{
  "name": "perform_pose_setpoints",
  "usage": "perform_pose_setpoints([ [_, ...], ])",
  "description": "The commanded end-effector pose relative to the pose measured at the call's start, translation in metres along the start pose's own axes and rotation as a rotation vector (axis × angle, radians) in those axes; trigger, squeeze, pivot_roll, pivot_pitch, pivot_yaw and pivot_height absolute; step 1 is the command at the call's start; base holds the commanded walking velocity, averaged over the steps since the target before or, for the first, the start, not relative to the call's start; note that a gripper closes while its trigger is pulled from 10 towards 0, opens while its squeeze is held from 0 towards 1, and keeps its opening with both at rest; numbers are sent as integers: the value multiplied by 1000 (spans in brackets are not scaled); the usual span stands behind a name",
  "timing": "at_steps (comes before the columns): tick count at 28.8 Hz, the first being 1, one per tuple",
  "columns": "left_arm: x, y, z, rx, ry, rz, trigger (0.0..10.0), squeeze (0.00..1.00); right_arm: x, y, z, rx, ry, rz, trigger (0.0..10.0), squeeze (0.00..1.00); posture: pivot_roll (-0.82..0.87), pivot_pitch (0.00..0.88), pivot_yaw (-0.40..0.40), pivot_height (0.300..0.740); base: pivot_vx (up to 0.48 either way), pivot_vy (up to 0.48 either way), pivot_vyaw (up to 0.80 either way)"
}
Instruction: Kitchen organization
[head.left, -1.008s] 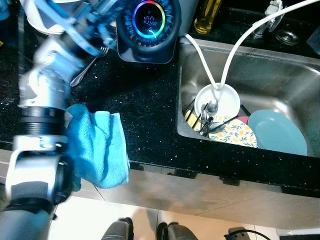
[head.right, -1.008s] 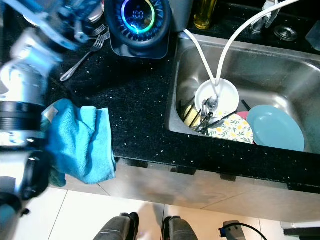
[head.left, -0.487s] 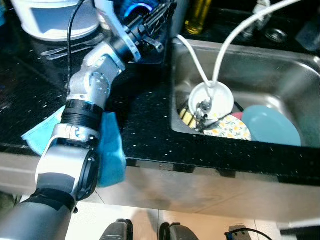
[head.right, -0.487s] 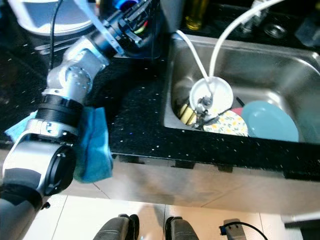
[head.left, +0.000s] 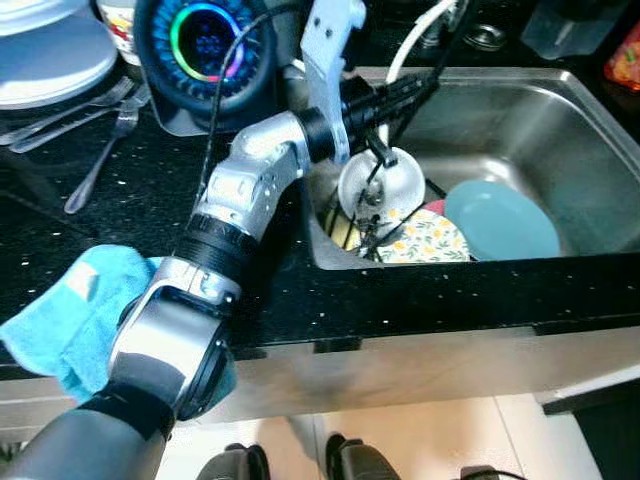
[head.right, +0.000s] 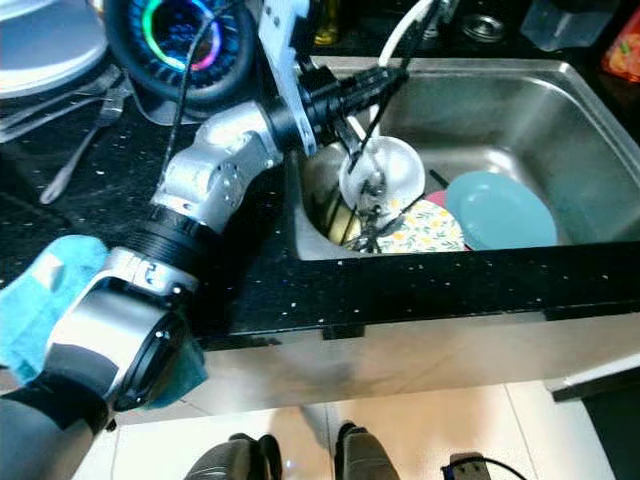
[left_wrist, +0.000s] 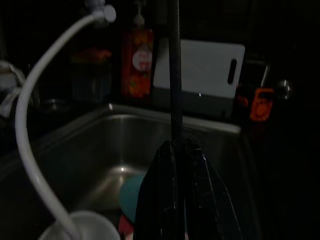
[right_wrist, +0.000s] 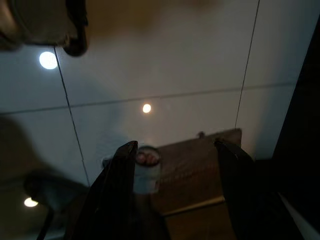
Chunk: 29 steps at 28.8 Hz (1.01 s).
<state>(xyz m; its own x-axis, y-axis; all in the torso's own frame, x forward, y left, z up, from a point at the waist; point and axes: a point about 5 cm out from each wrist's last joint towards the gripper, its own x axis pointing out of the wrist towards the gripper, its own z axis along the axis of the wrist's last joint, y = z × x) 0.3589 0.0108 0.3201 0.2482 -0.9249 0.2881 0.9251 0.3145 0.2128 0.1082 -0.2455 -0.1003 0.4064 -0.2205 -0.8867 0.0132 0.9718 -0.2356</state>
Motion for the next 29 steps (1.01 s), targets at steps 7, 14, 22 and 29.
perform_pose_setpoints([
  [7, 2, -9, -13, 63, 112, -41, 10000, 1000, -2, 1, -15, 7, 43, -4, 10000, 0, 14, 213, 2, 740, 0, 0, 0],
  [14, -7, -8, 64, 102, -227, -95, 10000, 0, -2, 4, -13, 11, 40, 1, 10000, 0, 22, 209, 0, 740, 0, 0, 0],
  [22, -58, -31, 124, 257, -284, -353, 10000, 0, -2, 8, -12, 7, 41, 12, 10000, 0, 41, 211, -2, 740, 0, 0, 0],
  [29, -101, -36, 116, 374, 8, -421, 10000, 0, -2, 10, -11, 1, 41, 19, 10000, 0, 69, 212, -7, 740, 0, 0, 0],
])
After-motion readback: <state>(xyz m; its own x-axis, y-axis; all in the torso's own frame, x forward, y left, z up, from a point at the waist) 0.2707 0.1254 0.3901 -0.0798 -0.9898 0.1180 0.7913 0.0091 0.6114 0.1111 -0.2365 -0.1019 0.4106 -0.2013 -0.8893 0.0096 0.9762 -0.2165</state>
